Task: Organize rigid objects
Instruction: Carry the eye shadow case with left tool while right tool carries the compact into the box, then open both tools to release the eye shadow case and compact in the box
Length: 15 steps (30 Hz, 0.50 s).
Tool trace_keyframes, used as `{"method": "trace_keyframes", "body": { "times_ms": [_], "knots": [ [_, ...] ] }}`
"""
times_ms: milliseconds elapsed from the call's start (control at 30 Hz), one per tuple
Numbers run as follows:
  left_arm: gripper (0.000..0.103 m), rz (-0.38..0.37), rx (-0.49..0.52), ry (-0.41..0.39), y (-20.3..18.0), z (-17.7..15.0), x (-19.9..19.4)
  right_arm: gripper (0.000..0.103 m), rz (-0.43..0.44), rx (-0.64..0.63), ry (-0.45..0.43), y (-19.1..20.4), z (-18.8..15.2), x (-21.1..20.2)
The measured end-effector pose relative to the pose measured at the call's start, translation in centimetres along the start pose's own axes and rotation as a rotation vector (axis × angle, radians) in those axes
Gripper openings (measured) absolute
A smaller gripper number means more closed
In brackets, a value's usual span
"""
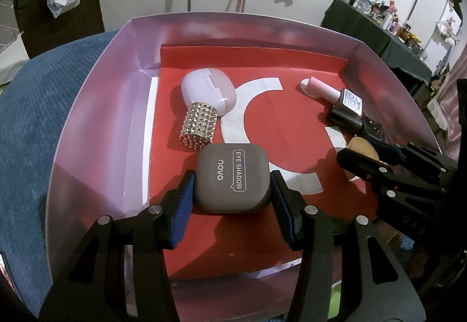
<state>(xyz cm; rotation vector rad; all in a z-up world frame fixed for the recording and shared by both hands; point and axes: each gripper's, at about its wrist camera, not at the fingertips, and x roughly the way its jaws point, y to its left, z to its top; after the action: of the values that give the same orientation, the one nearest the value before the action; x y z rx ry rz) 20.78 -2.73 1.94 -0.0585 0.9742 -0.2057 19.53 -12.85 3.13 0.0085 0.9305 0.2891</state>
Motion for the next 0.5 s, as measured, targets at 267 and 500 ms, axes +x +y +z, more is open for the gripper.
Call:
{"method": "trace_keyframes", "body": {
  "times_ms": [267, 500],
  "knots": [
    [0.048, 0.000, 0.000, 0.001, 0.04, 0.01, 0.03, 0.040, 0.001, 0.001, -0.001, 0.09, -0.04, 0.01],
    [0.049, 0.003, 0.003, -0.001, 0.16, 0.03, 0.07, 0.040, 0.002, 0.002, -0.001, 0.07, -0.02, 0.01]
  ]
}}
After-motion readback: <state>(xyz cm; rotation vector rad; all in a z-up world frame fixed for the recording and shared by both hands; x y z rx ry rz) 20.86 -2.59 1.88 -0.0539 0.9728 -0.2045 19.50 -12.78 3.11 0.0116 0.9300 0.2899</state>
